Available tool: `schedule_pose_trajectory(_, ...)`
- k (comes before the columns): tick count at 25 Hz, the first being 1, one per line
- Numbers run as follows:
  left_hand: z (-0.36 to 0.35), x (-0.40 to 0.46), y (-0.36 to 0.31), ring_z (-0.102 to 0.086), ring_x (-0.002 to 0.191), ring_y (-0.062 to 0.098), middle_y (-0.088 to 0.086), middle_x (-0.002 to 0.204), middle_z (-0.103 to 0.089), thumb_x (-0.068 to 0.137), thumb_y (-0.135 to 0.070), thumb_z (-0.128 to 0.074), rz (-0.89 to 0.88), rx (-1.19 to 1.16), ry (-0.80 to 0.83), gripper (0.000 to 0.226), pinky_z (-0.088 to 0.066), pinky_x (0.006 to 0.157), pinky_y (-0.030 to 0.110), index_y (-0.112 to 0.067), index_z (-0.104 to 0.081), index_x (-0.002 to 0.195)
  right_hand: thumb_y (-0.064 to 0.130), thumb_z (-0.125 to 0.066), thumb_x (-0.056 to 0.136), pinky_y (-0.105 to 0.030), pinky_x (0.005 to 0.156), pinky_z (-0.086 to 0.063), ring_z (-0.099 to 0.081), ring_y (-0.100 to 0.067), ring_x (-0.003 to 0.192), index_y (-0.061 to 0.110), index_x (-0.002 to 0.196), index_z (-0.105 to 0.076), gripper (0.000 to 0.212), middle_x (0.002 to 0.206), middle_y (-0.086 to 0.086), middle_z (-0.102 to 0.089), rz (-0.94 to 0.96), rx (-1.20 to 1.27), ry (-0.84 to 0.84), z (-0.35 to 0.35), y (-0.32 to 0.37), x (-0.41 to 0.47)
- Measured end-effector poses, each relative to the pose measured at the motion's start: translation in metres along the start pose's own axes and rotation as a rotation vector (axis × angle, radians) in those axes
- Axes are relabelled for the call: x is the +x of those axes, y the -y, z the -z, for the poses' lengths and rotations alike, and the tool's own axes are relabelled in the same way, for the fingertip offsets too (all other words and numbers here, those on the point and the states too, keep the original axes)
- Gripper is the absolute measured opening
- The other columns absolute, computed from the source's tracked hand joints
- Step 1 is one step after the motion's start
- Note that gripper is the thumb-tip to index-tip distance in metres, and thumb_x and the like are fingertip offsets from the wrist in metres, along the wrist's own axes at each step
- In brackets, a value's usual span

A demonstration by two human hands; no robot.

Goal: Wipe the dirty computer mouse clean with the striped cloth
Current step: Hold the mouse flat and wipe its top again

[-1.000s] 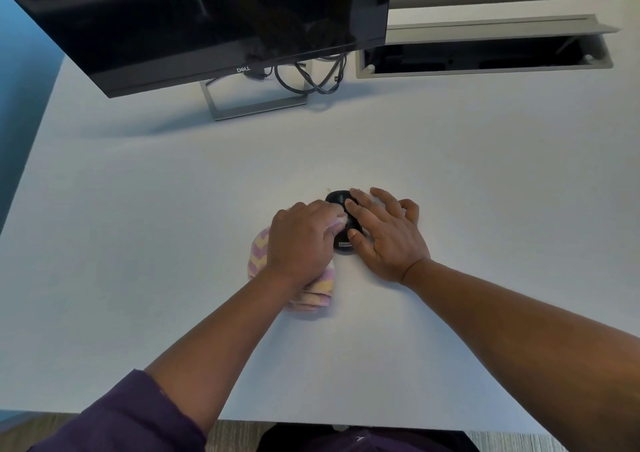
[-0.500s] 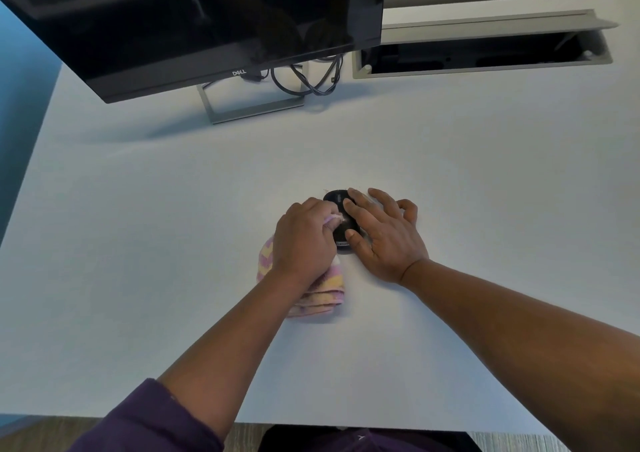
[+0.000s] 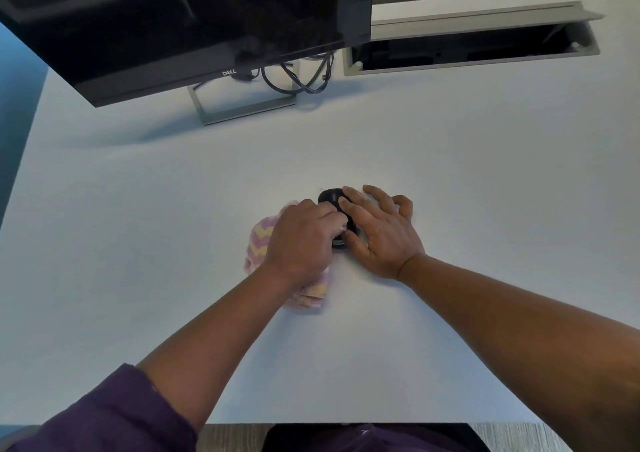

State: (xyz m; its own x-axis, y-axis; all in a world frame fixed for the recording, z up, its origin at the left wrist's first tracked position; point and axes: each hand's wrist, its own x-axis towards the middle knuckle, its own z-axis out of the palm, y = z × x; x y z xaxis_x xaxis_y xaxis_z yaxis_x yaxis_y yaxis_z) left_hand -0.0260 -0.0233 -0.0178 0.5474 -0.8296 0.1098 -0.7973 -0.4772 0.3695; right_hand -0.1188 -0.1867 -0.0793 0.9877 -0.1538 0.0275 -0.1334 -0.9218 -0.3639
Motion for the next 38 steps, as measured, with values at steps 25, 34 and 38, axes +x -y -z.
schedule_pose_trajectory(25,-0.006,-0.025,0.006,-0.054,0.078,0.014,-0.007,0.086,-0.064,0.095,-0.020,-0.061,0.318,-0.303,-0.139,0.005,-0.046,0.071,0.032,-0.019,-0.062,0.090,0.051,-0.032,0.100,-0.056,0.108,-0.023,-0.032,-0.030,0.148,0.026,0.148,-0.043,0.055,0.162,0.004,-0.040,0.012,0.026,0.008,0.000,-0.001,0.000)
schedule_pose_trajectory(34,0.007,0.014,0.031,-0.064,0.106,0.010,-0.007,0.113,-0.072,0.093,-0.026,-0.068,0.564,-0.454,-0.099,0.020,-0.049,0.095,0.026,-0.021,-0.076,0.111,0.067,-0.038,0.095,-0.056,0.106,-0.024,-0.032,-0.032,0.148,0.028,0.148,-0.043,0.066,0.163,0.007,-0.038,0.008,-0.014,0.019,0.001,0.000,0.000)
schedule_pose_trajectory(38,0.003,0.014,0.025,-0.065,0.103,0.014,-0.004,0.109,-0.073,0.093,-0.024,-0.069,0.549,-0.394,-0.012,0.018,-0.052,0.092,0.033,-0.021,-0.077,0.108,0.068,-0.036,0.097,-0.057,0.106,-0.025,-0.033,-0.033,0.147,0.027,0.148,-0.043,0.066,0.162,0.006,-0.039,0.016,-0.014,0.021,0.000,-0.001,0.000)
